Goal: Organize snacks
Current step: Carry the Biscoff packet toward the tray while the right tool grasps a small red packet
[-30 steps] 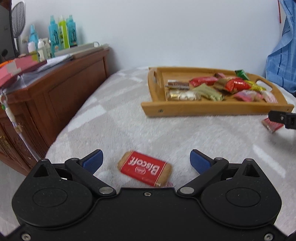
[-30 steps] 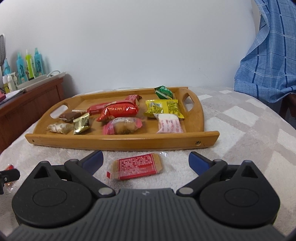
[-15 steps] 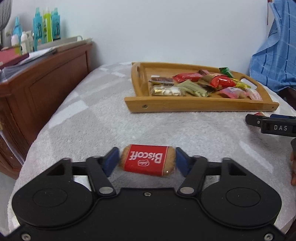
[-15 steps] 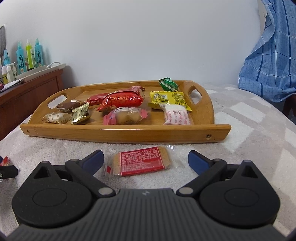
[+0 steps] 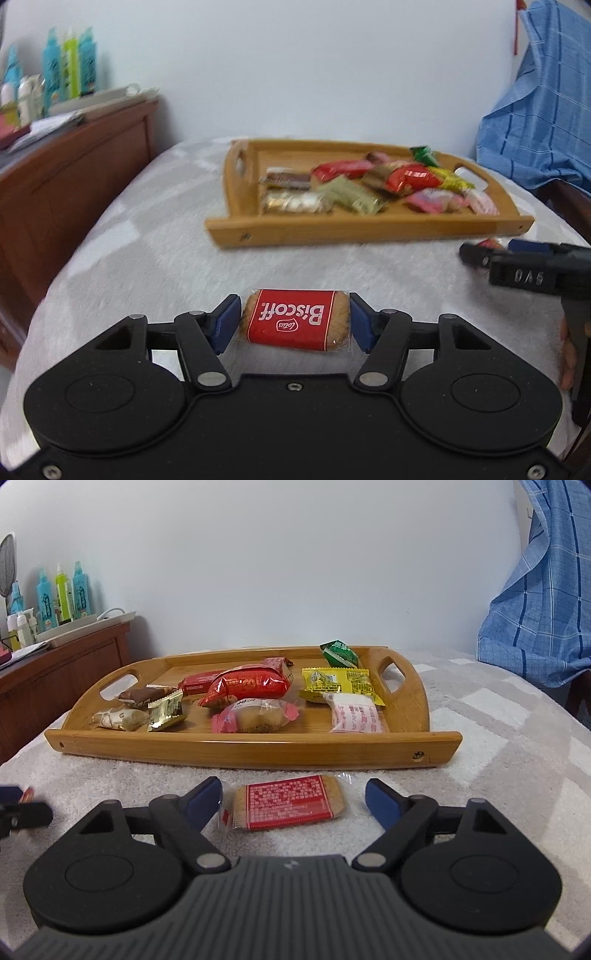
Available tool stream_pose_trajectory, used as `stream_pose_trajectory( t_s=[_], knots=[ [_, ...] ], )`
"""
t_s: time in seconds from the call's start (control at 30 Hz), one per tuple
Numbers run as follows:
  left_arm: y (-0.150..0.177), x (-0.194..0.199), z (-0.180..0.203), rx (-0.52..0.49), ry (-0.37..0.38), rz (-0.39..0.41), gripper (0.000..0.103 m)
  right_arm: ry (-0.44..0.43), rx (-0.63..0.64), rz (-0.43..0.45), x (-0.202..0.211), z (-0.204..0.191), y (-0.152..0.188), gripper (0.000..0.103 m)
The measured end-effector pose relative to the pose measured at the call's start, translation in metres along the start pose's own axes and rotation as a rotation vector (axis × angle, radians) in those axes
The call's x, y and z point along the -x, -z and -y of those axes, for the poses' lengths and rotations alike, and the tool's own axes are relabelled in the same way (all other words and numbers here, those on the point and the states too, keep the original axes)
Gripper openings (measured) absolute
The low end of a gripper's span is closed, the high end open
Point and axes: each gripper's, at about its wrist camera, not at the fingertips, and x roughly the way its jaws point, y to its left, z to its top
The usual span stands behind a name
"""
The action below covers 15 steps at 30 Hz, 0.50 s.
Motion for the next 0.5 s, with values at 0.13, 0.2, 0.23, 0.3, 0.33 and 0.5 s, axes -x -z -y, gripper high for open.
stream_pose_trajectory(
  t_s=[0.13, 0.2, 0.23, 0.3, 0.33, 0.5],
  knots=[
    [-0.012, -0.002, 0.008, -0.006, 0.022, 0.017, 0.060, -0.002, 0.006, 0.003, 0.001, -0.002, -0.001, 0.079],
    [-0.015, -0.004, 0.013, 0.002, 0.036, 0.009, 0.060, -0.003, -0.002, 0.005, 0.001, -0.001, -0.001, 0.076],
    [-0.017, -0.005, 0.015, 0.004, 0.042, 0.002, 0.060, -0.003, -0.007, 0.007, 0.001, 0.000, -0.001, 0.075],
    [-0.021, -0.007, 0.021, -0.005, 0.056, -0.002, 0.060, -0.007, -0.020, 0.011, 0.002, 0.002, -0.001, 0.072],
    [-0.024, -0.007, 0.024, -0.010, 0.060, 0.000, 0.060, -0.010, -0.026, 0.013, 0.002, 0.003, -0.002, 0.070],
    [-0.037, -0.009, 0.038, -0.031, 0.091, 0.016, 0.060, -0.012, -0.047, 0.018, 0.004, 0.005, -0.002, 0.067]
  ],
)
